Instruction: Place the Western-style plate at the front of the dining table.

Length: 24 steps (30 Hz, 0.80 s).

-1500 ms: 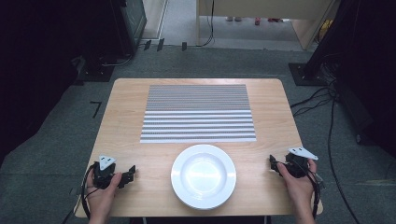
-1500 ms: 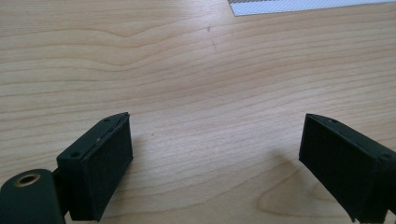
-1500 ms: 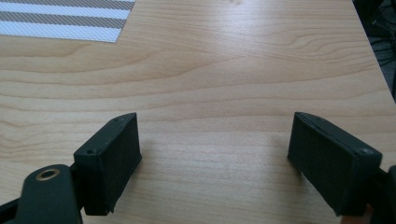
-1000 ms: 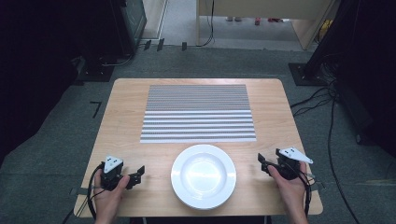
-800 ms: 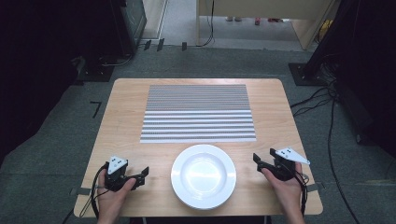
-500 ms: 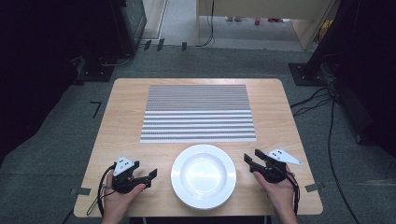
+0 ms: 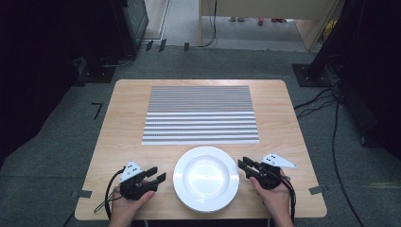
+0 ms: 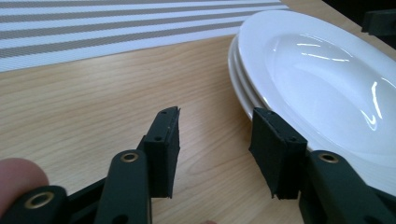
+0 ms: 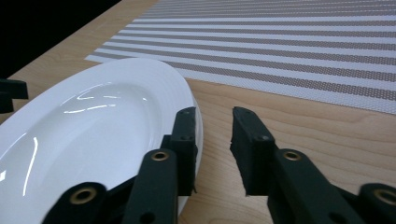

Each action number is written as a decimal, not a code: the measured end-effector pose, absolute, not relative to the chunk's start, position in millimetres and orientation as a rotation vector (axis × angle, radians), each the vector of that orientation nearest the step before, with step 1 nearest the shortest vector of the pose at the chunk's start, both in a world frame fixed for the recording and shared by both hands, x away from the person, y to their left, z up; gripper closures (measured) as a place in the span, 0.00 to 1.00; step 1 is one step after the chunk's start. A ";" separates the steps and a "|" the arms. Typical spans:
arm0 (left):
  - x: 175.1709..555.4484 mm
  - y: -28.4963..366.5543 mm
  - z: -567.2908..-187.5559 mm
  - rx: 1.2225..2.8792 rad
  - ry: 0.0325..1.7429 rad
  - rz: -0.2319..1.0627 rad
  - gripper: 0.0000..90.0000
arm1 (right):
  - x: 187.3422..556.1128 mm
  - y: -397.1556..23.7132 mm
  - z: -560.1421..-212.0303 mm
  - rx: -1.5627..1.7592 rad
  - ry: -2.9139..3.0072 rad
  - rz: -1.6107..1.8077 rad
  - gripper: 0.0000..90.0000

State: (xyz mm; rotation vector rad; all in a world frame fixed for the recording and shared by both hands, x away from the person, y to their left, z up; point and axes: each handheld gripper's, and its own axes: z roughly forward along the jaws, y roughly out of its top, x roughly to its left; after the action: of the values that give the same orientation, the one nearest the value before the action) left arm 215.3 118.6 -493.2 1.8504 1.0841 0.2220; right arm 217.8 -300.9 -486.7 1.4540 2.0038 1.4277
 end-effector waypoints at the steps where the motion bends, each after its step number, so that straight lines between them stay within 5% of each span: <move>1: 215.3 117.8 -493.1 1.852 1.081 0.201 0.62 | 218.1 -301.3 -487.1 1.456 2.006 1.434 0.85; 6: 213.1 116.1 -490.4 1.826 1.039 0.142 0.66 | 217.3 -306.5 -486.0 1.586 2.003 1.549 0.92; 24: 207.0 98.0 -489.2 1.861 0.932 0.026 0.60 | 223.2 -310.7 -493.2 1.902 1.987 1.749 0.85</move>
State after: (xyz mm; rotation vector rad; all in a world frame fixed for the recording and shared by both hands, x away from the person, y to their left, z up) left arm 207.0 98.0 -489.2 1.8615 0.9321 0.0263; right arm 223.2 -310.7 -493.2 1.9021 1.9871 1.7492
